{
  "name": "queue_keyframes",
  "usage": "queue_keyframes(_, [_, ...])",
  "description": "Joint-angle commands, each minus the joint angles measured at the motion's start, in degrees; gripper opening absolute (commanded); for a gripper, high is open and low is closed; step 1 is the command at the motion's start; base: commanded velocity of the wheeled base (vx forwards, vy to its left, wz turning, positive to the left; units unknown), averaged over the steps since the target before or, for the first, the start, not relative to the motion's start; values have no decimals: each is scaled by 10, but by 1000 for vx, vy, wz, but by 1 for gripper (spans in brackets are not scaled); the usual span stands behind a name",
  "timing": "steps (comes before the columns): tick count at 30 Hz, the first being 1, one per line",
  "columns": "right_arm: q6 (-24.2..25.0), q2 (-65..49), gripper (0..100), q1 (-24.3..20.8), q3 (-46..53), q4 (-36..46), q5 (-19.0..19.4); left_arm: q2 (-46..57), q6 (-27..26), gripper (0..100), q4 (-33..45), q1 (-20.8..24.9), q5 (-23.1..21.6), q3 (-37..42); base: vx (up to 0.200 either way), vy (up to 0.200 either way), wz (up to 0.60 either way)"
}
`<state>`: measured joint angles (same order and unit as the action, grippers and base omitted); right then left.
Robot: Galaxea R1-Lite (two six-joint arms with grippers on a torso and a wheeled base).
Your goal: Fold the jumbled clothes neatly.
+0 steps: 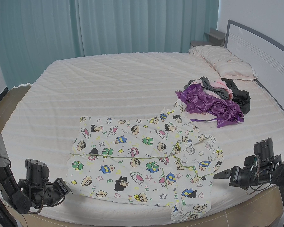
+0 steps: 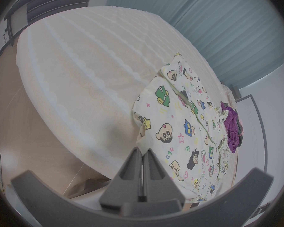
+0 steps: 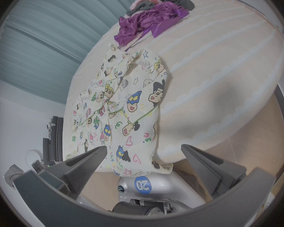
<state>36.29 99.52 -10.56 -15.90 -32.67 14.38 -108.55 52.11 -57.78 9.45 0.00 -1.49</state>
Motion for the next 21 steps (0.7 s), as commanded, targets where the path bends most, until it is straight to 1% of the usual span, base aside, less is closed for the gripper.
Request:
queue_keyframes(1, [-10,138,100,-29,-57,-27,-1,33,1,0,0,-1,-1,-1,0,0,0])
queue_keyframes(8, [-11,202,100,-39,-91,-46,-2,29,2,0,0,-2,-1,-1,0,0,0])
queue_keyframes(9, [-11,207,0,-39,-92,-46,-3,29,2,0,0,-2,-1,-1,0,0,0])
queue_keyframes(15, [-8,222,0,-27,-124,-48,-9,29,1,0,0,-2,1,-3,0,0,0])
queue_keyframes(21, [-9,213,0,-9,-164,-87,-14,29,1,0,0,-3,1,-5,0,0,0])
